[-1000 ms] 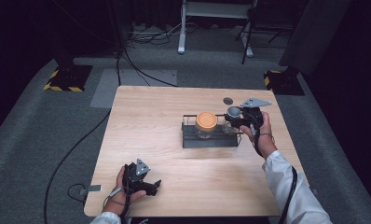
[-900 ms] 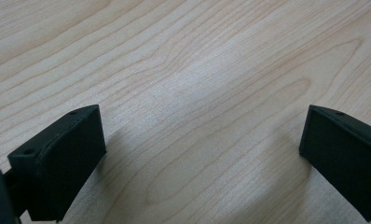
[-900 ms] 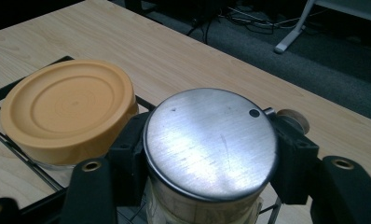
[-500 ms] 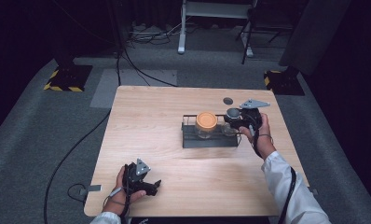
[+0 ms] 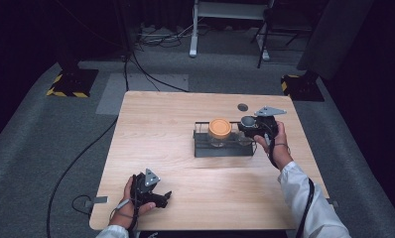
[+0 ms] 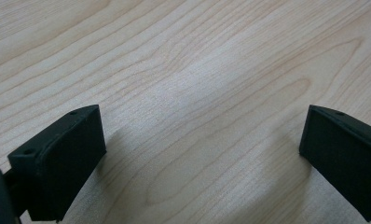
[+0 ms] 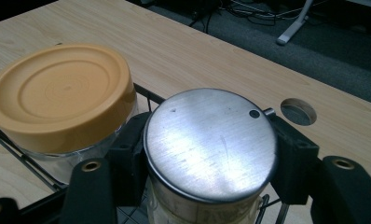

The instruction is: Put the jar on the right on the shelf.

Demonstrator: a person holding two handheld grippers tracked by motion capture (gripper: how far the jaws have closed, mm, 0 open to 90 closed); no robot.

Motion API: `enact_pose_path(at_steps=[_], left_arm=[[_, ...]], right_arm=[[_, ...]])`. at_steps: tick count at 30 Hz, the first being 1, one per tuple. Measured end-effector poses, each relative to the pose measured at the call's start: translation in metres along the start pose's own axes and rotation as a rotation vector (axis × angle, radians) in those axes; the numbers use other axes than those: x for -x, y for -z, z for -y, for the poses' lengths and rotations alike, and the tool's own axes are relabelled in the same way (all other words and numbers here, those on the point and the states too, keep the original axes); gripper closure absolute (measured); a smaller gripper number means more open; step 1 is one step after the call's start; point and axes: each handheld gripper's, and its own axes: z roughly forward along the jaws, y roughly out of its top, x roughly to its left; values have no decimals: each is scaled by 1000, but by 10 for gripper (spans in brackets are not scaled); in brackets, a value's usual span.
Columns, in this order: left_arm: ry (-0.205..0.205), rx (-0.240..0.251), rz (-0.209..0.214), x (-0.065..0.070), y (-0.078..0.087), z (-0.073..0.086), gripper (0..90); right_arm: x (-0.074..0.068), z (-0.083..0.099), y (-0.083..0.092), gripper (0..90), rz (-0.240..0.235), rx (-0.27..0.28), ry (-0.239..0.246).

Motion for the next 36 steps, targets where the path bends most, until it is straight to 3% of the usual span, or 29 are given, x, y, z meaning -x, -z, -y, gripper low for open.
enact_pose_path(at_steps=[20,31,36], left_arm=[[0,0,0,0,0,0,0],[0,0,0,0,0,0,0],[0,0,0,0,0,0,0]], right_arm=[[4,3,0,352,-16,13,-22],[6,6,-5,183,-54,-22,-16],[6,7,-6,87,-16,-17,-28]])
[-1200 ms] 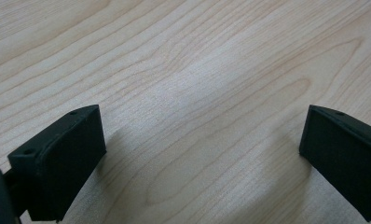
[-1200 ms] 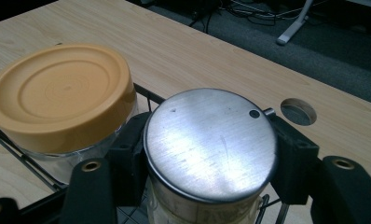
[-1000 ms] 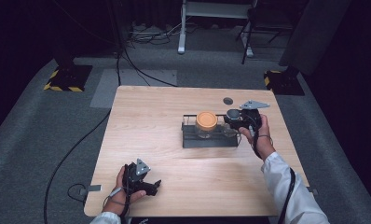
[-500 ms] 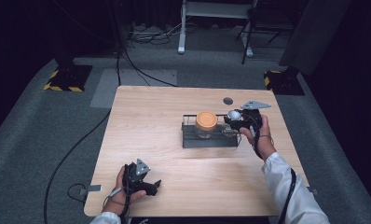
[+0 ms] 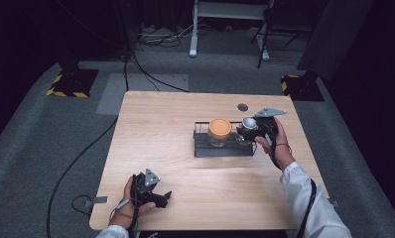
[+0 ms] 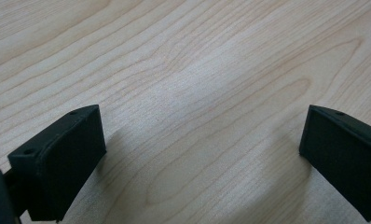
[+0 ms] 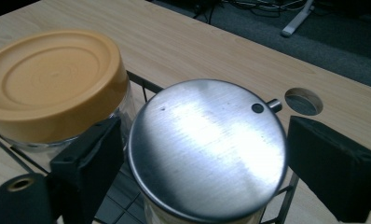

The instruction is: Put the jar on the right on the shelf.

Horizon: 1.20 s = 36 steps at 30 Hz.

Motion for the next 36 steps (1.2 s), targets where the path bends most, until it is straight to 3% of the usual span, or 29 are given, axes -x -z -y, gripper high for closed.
enact_pose_path(at_steps=[8,18,36], left_arm=[[0,0,0,0,0,0,0],[0,0,0,0,0,0,0],[0,0,0,0,0,0,0]], right_arm=[[0,0,1,44,-11,-9,11],[0,-2,2,45,16,-38,51],[0,-4,19,45,19,-49,114]])
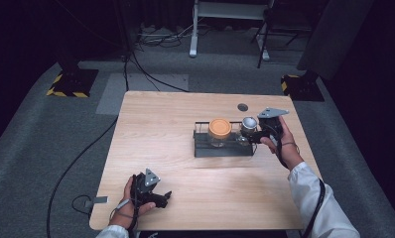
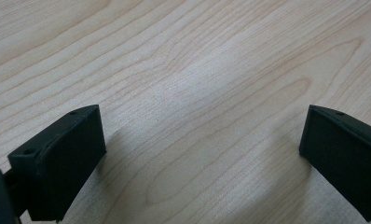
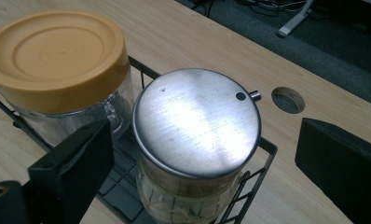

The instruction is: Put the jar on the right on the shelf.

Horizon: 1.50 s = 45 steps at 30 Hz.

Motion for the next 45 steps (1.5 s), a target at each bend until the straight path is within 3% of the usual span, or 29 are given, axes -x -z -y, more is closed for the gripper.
enact_pose_path(at_steps=[5,21,28,32,45], left_arm=[[-1,0,0,0,0,0,0],[-1,1,0,0,0,0,0],[0,0,0,0,0,0,0],[0,0,0,0,0,0,0],[0,0,0,0,0,0,0]], right_arm=[[-2,1,7,45,12,-14,43],[-9,9,30,45,23,-27,115],[-9,17,37,45,24,-31,126],[-10,21,39,46,-2,-35,127],[-17,35,47,46,23,-56,193]])
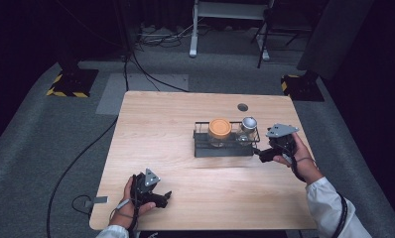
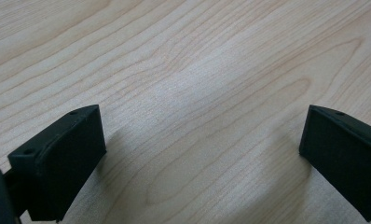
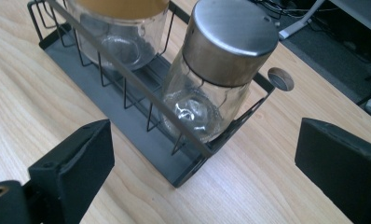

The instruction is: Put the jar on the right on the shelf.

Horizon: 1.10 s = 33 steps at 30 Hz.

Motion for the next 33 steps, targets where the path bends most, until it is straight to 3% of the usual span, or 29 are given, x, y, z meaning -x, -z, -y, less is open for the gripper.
enact_pose_path(at_steps=[23,33], left_arm=[[0,0,0,0,0,0,0],[0,0,0,0,0,0,0]], right_arm=[[-15,38,9,45,40,-72,80],[-21,52,10,44,51,-101,86]])
